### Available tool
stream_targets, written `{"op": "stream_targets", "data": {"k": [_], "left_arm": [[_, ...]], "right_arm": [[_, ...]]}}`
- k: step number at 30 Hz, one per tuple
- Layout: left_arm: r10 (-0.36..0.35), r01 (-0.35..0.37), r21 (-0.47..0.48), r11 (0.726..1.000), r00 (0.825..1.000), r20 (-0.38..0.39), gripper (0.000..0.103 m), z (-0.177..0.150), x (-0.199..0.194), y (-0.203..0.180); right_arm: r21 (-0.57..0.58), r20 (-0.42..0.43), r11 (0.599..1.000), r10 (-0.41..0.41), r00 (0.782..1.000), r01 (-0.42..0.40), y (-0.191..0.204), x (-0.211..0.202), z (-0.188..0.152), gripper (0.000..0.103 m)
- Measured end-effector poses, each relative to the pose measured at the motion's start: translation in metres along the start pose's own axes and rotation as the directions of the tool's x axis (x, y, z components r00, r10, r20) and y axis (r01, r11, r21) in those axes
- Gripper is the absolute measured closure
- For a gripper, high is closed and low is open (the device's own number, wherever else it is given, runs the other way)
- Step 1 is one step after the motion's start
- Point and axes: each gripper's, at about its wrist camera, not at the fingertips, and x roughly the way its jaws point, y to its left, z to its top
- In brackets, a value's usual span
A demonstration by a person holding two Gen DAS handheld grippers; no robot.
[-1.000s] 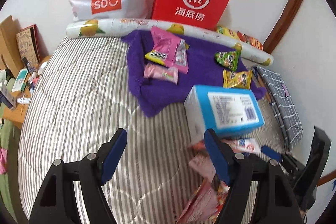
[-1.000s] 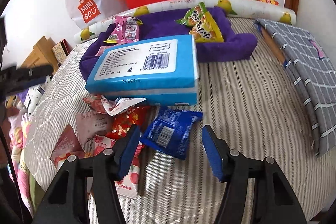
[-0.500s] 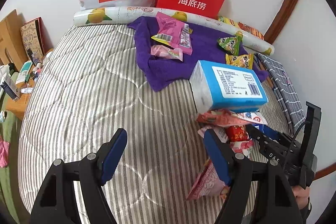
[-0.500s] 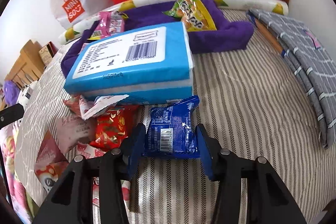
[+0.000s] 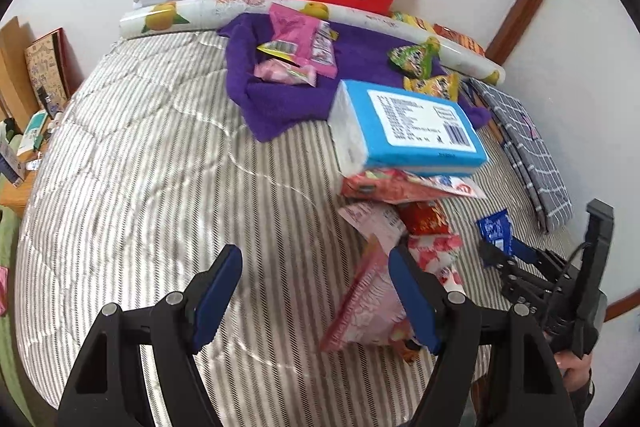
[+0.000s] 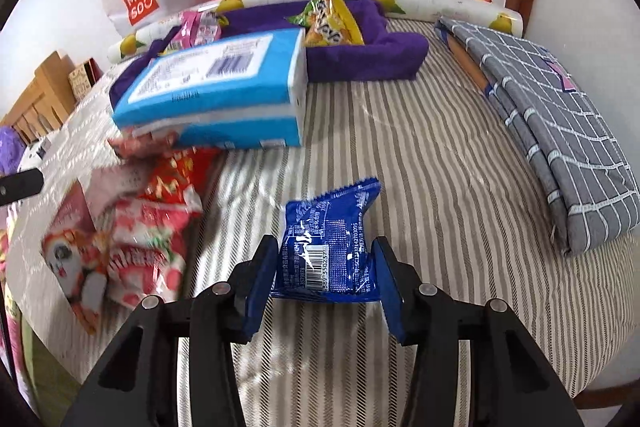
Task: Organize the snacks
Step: 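Grasp the blue snack bag with the right tool while the left tool grasps the panda-print pink bag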
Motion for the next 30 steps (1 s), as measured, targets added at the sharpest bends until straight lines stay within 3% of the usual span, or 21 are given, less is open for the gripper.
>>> {"op": "stream_targets", "data": {"k": [9,12,20,24,26,30], "left_arm": [[-0.11,0.116,0.084,0.99,0.992,-0.069,0.026,-0.018,0.011,-0.03],[-0.084,0.098,0.121,0.988,0.99,-0.113,0.026,-0.022,0.024,-0.04],[-0.046,0.072,0.177,0.982,0.988,-0.146,0.027,-0.029,0.043,-0.049],[-0.073,0.094,0.172,0.981,0.99,-0.124,0.029,-0.028,0.042,-0.044],[-0.099,0.118,0.157,0.981,0.987,-0.124,0.036,-0.026,0.04,-0.04],[-0.09,0.107,0.15,0.983,0.99,-0.111,0.039,-0.023,0.034,-0.035]], "right_arm": [[-0.016,0.05,1.0,-0.024,0.998,0.025,0.003,0.002,-0.008,0.053],[-0.02,0.037,1.0,-0.019,0.999,0.019,0.001,0.001,-0.007,0.053],[-0.01,0.036,1.0,-0.011,0.999,0.011,-0.003,0.001,-0.008,0.053],[-0.012,0.047,1.0,-0.021,0.999,0.021,-0.002,0.001,-0.008,0.053],[-0.012,0.046,1.0,-0.021,0.999,0.022,-0.002,0.001,-0.008,0.053],[-0.002,0.033,1.0,-0.011,0.999,0.011,-0.003,0.001,-0.006,0.054]]}}
